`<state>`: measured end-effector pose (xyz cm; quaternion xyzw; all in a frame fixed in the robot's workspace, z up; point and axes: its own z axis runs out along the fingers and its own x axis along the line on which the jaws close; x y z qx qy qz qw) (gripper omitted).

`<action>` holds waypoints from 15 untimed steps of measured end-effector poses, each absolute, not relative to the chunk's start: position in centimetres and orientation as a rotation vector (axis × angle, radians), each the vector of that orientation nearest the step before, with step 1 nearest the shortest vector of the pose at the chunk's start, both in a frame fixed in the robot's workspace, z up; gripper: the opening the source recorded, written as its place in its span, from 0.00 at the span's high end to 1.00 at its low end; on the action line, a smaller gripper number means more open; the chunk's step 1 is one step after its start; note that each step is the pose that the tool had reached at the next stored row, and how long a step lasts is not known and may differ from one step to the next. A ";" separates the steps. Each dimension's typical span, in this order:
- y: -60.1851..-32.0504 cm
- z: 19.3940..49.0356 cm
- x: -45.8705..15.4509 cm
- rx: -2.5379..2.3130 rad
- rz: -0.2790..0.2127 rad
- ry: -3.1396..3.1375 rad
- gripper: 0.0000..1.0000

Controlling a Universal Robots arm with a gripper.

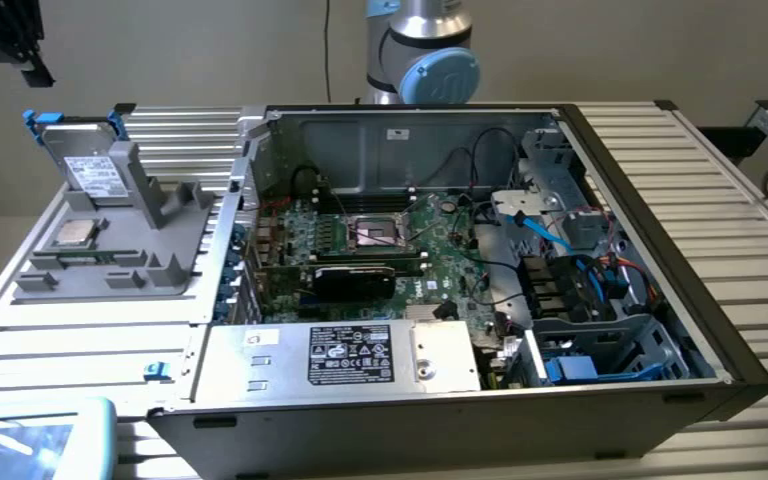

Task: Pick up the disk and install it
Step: 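Pick up the disk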

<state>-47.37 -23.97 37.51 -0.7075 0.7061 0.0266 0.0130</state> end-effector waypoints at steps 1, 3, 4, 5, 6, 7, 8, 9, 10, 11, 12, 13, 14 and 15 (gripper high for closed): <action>-24.0 37.5 -47.4 -2.205 0.083 2.200 0.89; -24.0 37.5 -47.4 -2.205 0.083 2.200 0.89; -24.0 37.5 -47.4 -2.205 0.083 2.200 0.89; -24.0 37.5 -47.4 -2.205 0.083 2.199 0.89; -24.0 37.5 -47.4 -2.204 0.084 2.199 0.89; -24.0 37.5 -47.4 -2.204 0.085 2.199 0.89; -24.0 37.5 -47.4 -2.204 0.085 2.199 0.89; -24.0 37.5 -47.4 -2.204 0.085 2.199 0.89; -24.0 37.5 -47.4 -2.204 0.085 2.199 0.89; -24.0 37.5 -47.4 -2.204 0.085 2.199 0.89; -24.0 37.5 -47.4 -2.204 0.085 2.199 0.89; -24.0 37.5 -47.4 -2.204 0.085 2.199 0.89; -24.0 37.5 -47.4 -2.204 0.085 2.199 0.89; -24.0 37.5 -47.4 -2.204 0.085 2.199 0.88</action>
